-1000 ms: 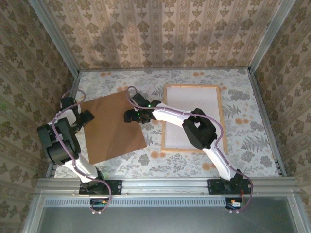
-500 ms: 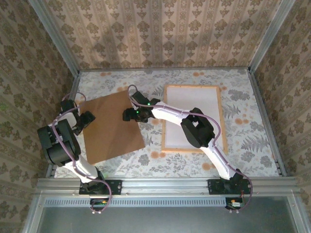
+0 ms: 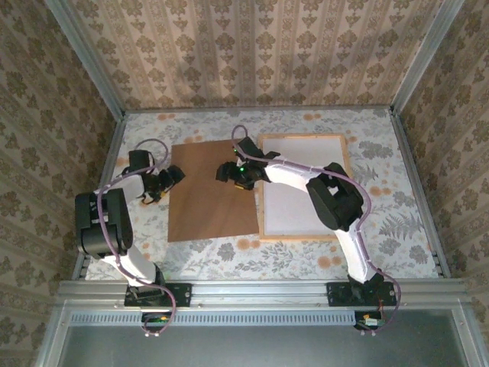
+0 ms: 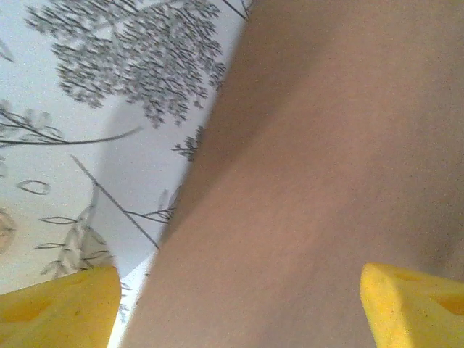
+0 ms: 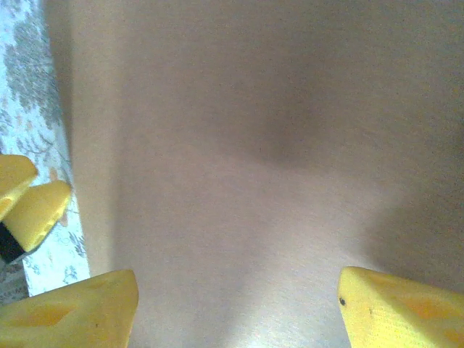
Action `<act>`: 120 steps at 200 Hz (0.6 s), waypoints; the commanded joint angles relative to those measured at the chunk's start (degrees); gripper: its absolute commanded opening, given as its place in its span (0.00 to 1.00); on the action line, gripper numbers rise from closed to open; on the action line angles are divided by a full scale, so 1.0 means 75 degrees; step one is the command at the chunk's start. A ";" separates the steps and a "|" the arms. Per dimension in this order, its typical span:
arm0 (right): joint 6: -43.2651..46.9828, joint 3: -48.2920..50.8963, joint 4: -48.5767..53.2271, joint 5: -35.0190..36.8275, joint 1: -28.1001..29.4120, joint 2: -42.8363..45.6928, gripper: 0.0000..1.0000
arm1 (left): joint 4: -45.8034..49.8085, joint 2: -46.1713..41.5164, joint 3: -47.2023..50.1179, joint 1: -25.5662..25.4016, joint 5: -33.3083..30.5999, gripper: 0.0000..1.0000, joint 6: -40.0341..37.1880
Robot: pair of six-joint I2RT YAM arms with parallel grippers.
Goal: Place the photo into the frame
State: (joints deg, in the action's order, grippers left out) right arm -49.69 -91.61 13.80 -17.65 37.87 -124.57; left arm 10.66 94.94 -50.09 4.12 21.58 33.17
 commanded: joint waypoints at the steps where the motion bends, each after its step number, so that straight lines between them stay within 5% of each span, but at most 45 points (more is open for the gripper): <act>1: 0.0290 0.0222 -0.0134 -0.0002 -0.0031 0.0607 0.74 | 0.0056 0.0162 -0.0139 0.0147 0.0189 0.87 0.0121; 36: 0.1488 -0.0230 0.1696 0.1469 -0.0077 0.0887 0.76 | 0.0635 -0.0033 -0.0443 0.0166 -0.0833 0.87 -0.0477; 73: 0.1254 0.0265 0.1676 0.1584 -0.0123 0.0853 0.75 | 0.1075 -0.0140 -0.0867 -0.0499 -0.1722 0.87 -0.1026; 120: 0.1302 0.0170 0.1910 0.1722 -0.0370 0.0404 0.75 | 0.1113 -0.0160 -0.1102 -0.0653 -0.1782 0.87 -0.1084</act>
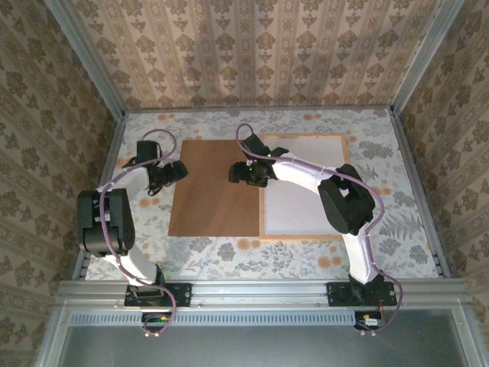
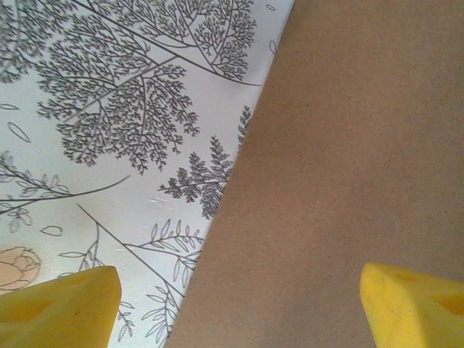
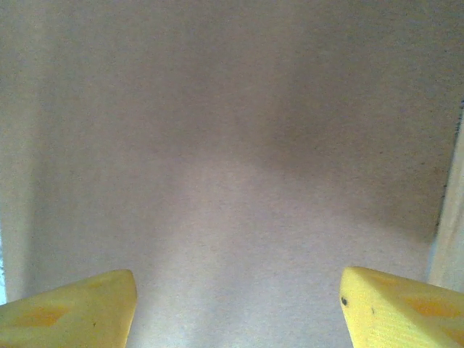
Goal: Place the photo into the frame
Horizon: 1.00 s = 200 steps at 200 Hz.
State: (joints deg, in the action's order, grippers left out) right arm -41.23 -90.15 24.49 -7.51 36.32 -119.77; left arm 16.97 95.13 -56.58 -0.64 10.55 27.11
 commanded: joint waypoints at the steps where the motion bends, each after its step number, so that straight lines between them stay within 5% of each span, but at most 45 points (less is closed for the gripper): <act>1: 0.0176 -0.0032 0.0502 0.0392 -0.0170 -0.0238 0.75 | 0.0276 -0.0189 -0.0237 -0.0019 -0.0313 0.87 -0.0276; 68: 0.0691 -0.0011 0.1199 0.0816 -0.0500 -0.0321 0.70 | 0.0032 -0.0040 -0.0299 -0.0265 -0.0134 0.87 -0.0242; 106: 0.1126 0.0216 0.0357 0.0776 -0.0104 0.0310 0.70 | -0.0012 -0.0004 -0.0308 -0.0265 -0.0102 0.87 -0.0257; 200: 0.0541 -0.0462 0.1487 0.1030 -0.0141 -0.0649 0.70 | -0.0036 0.0116 -0.0309 -0.0289 -0.0101 0.87 -0.0308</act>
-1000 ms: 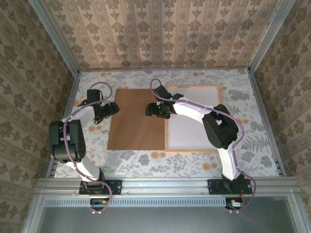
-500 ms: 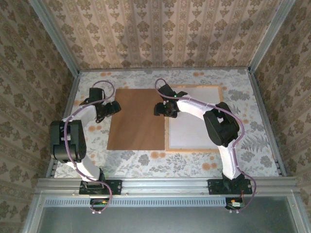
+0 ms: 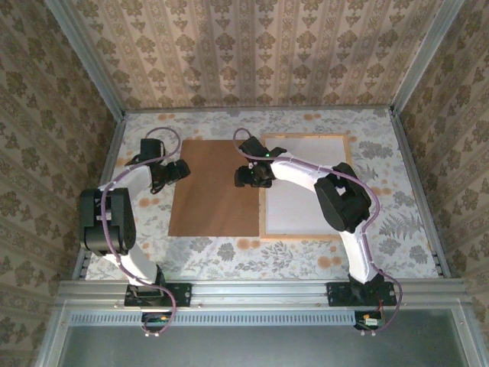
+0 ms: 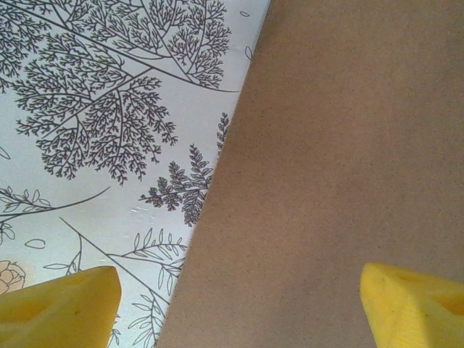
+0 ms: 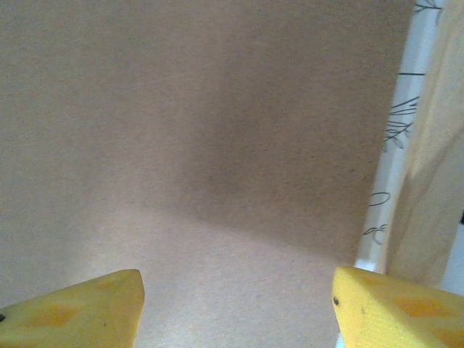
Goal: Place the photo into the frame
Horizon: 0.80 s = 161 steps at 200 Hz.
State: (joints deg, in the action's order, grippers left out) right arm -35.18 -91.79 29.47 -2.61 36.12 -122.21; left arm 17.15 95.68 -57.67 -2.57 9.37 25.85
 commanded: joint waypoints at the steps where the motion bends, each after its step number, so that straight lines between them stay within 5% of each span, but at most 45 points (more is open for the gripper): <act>1: -0.0267 -0.0255 0.0848 0.0380 -0.0116 -0.0334 0.70 | -0.0059 0.0041 -0.0163 -0.0032 0.0054 0.87 -0.0140; 71: 0.0168 -0.0892 0.2470 0.1378 -0.0257 -0.0592 0.71 | -0.0073 0.0106 -0.0173 -0.0090 0.0172 0.87 -0.0186; 161: -0.0876 -0.1553 0.1504 0.0350 0.0071 -0.1260 0.73 | 0.0568 0.1070 -0.0804 -0.0273 -0.0252 0.87 -0.0458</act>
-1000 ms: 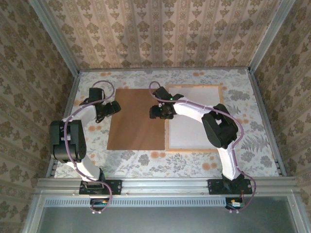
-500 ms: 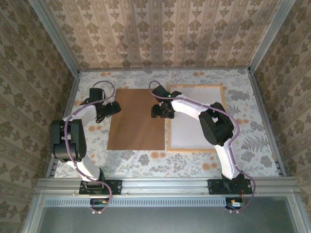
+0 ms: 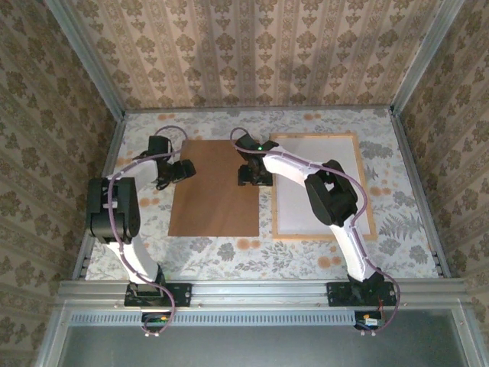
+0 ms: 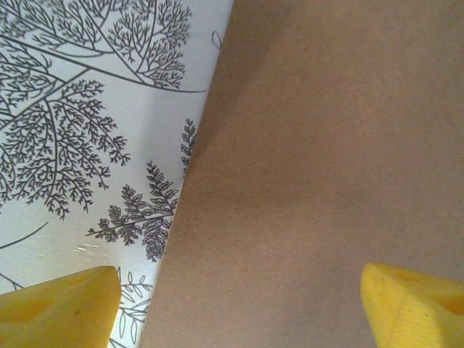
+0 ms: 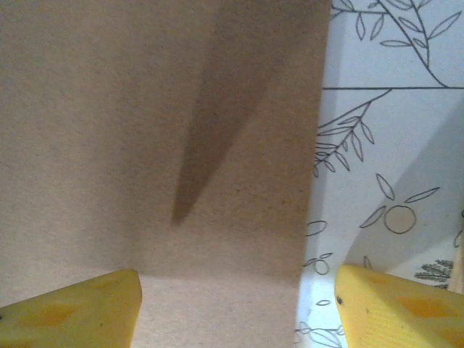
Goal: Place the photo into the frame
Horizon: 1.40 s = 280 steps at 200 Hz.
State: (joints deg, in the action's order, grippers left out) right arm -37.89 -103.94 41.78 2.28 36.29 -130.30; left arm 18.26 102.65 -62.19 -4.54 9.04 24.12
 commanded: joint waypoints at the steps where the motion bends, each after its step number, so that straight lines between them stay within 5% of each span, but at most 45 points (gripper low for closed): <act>1: -0.0526 0.0073 -0.0147 -0.0304 0.0048 -0.0181 0.73 | 0.0422 0.0141 -0.0196 -0.0014 -0.0203 0.87 -0.0228; 83: -0.1224 0.0938 -0.2411 -0.2054 -0.0066 0.0042 0.72 | -0.0059 0.0106 0.0587 -0.0040 0.0881 0.85 0.0087; 164: -0.0975 0.1173 -0.3058 -0.2742 -0.0267 0.0215 0.68 | -0.0456 0.0118 0.0748 0.0001 0.1245 0.84 0.0259; 280: -0.0468 0.3034 -0.5901 -0.5023 -0.0626 0.2021 0.63 | -0.0630 -0.0099 0.1039 0.0219 0.1514 0.83 0.0431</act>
State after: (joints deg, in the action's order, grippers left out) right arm -41.74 -81.80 10.68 -22.63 29.43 -120.31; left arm 11.51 101.03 -56.53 -2.09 14.13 25.71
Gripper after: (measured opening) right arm 0.639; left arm 0.834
